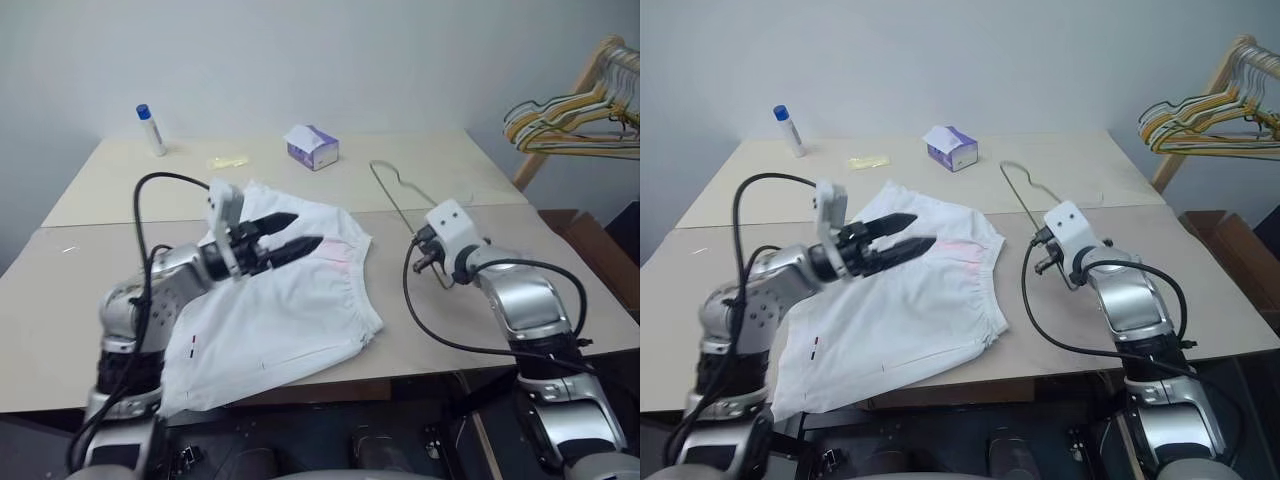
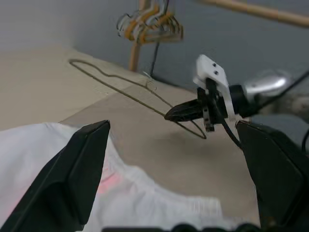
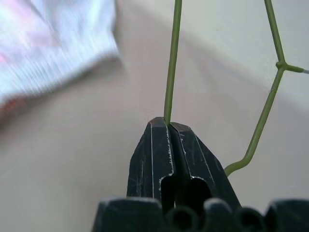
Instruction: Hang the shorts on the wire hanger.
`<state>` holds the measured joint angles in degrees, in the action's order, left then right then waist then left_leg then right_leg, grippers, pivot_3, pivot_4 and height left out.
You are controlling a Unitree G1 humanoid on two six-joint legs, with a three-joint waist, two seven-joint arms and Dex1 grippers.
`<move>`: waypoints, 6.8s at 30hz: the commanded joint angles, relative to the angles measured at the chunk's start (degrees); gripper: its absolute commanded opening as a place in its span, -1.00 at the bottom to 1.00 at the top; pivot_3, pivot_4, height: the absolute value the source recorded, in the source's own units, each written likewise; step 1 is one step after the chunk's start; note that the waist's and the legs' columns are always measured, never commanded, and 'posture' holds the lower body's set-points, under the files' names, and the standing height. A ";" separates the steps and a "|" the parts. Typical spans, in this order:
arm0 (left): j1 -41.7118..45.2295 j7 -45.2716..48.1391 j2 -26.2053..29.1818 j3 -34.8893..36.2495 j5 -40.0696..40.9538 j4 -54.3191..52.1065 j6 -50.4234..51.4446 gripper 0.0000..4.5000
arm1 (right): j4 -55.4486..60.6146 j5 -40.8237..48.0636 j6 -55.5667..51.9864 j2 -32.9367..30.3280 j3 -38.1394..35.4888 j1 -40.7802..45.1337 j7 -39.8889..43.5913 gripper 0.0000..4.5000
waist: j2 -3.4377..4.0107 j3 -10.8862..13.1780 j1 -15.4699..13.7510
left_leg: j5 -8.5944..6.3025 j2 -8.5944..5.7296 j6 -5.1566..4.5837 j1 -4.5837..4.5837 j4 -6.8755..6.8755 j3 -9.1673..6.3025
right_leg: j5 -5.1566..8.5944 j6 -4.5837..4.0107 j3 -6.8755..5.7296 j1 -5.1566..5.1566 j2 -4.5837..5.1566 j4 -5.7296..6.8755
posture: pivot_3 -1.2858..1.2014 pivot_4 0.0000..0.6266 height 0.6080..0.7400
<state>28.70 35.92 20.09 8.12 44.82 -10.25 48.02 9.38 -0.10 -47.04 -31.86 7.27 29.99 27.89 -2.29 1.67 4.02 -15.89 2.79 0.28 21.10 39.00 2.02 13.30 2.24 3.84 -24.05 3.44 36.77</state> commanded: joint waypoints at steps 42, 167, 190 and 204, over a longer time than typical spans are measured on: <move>11.99 -25.32 -16.73 11.01 15.03 9.65 -0.49 -1.00 | 15.74 -2.86 20.77 5.57 5.00 -3.24 2.50 -0.35 | -0.01 -0.01 0.00 | 0.01 -0.08 0.03 -0.01 0.00 -0.02 | -0.04 -0.04 0.00 0.04 0.01 -0.09 | -0.01 -1.00 1.00; -4.87 22.57 17.67 -17.91 -37.75 11.77 -37.23 0.98 | -27.99 42.11 -32.24 -19.86 3.51 -0.64 40.21 -1.00 | 0.16 0.00 1.53 | -0.06 0.00 -0.11 0.02 0.01 0.12 | -0.23 0.20 0.09 0.23 -0.02 -0.60 | -0.01 -1.00 1.00; -8.83 20.45 18.00 -17.11 -38.67 8.37 -36.09 0.98 | -49.98 26.82 -15.13 -8.31 3.22 14.92 41.72 -1.00 | 0.21 -0.02 -1.53 | -0.05 -0.01 -0.10 0.10 0.02 0.15 | -0.28 0.17 0.07 0.09 0.00 -0.54 | 0.03 -1.00 1.00; 2.67 29.66 18.62 -7.77 -22.78 10.63 -30.53 0.98 | -13.53 14.23 10.48 -8.89 3.85 3.24 29.34 -1.00 | 0.23 -0.02 -0.86 | -0.05 -0.01 -0.10 0.20 0.05 0.17 | -0.29 0.20 0.07 0.00 0.00 -0.53 | -0.01 -1.00 1.00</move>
<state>28.40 62.99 38.19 -4.08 16.15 1.23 15.39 -6.49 16.48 -40.30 -40.02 10.68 31.44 58.02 -2.06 1.65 3.16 -15.94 2.78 0.18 21.30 39.05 2.18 13.01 2.44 3.91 -24.06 3.44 36.25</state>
